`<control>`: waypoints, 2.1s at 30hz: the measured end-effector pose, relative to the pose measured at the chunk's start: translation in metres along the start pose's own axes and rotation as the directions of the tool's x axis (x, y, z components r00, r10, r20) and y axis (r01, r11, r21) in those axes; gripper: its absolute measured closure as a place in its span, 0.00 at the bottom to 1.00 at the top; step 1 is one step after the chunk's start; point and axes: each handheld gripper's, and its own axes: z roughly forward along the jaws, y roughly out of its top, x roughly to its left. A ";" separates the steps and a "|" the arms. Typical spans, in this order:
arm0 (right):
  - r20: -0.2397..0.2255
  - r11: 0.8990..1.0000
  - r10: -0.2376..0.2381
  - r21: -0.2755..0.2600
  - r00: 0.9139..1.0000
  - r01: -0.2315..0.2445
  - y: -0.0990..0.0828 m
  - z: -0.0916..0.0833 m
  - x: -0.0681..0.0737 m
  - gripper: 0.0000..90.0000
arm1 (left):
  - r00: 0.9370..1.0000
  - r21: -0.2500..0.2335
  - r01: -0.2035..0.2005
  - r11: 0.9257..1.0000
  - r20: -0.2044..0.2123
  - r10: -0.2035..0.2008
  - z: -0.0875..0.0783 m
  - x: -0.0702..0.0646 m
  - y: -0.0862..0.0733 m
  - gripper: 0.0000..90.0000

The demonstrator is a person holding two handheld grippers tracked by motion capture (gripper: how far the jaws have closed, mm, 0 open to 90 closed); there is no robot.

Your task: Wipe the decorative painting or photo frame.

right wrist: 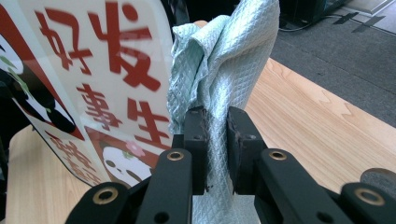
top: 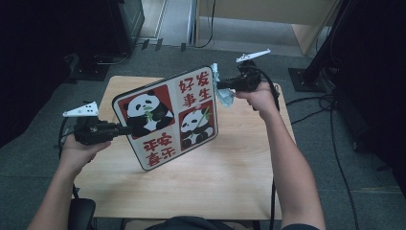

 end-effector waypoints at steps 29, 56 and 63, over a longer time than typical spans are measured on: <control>-0.038 0.999 0.044 0.019 0.998 -0.044 -0.039 0.015 -0.012 0.89 | 1.000 0.000 0.000 1.000 0.000 0.000 0.000 0.000 0.000 0.87; -0.024 0.998 0.062 -0.007 0.998 -0.062 -0.080 0.026 -0.014 0.89 | 1.000 -0.002 -0.005 1.000 -0.001 0.005 0.000 0.000 -0.001 0.87; -0.012 0.997 0.069 0.016 0.998 -0.069 -0.090 0.031 -0.015 0.89 | 1.000 0.000 -0.005 1.000 -0.002 0.005 0.000 -0.001 -0.001 0.87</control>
